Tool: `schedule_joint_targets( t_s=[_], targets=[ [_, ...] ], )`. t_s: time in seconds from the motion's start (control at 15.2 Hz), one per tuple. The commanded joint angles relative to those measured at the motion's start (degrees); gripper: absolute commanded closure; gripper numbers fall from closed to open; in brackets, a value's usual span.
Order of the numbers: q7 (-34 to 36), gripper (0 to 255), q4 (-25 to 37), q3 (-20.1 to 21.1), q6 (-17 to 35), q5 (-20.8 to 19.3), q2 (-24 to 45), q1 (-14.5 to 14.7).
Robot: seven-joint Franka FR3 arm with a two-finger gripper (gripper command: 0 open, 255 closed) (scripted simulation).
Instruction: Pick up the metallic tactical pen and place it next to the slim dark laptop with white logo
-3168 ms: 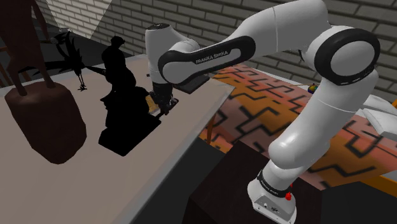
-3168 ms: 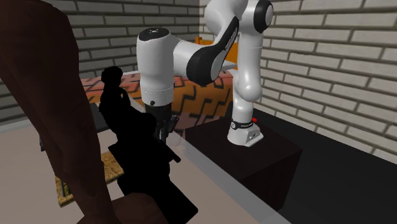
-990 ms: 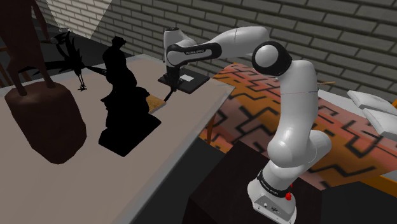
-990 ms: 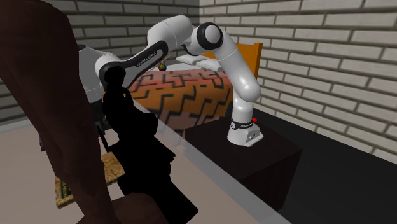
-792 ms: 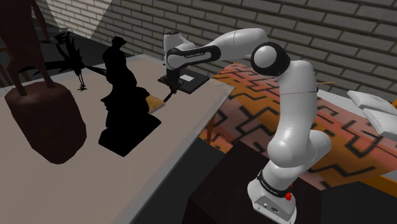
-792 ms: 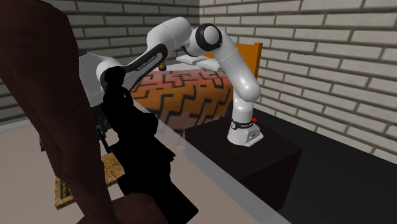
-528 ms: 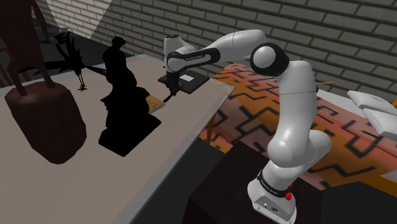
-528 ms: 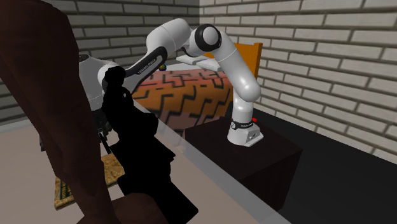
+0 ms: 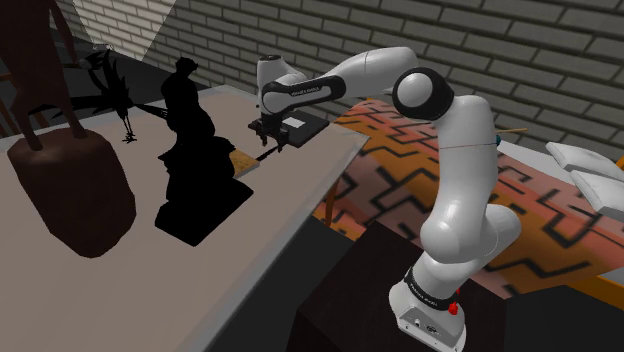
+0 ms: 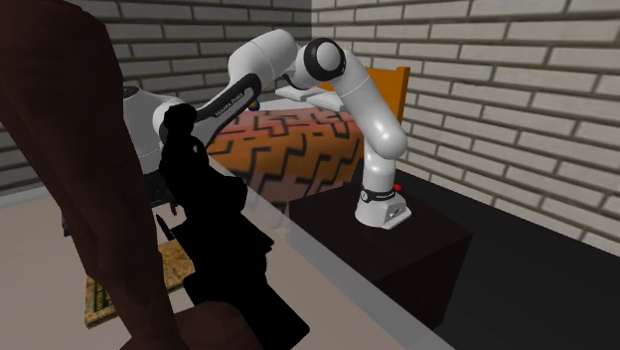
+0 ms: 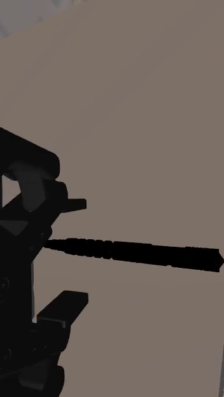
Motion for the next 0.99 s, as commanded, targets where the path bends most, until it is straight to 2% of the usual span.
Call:
schedule_joint_targets(
  t_s=[0.0, 0.2, 0.46, 0.92],
  targets=[
    [-0.01, 0, 0.03, 0.01, -0.01, 0.00, 0.05, 0.03],
    [0.03, 0, -0.05, 0.04, -0.01, 0.03, -0.04, 0.03],
    [-1.16, 0, 3.22, 1.26, -5.47, 1.86, -2.61, 0.38],
    [-1.16, 0, 3.22, 1.25, -5.47, 1.86, -2.61, 0.39]
  ],
)
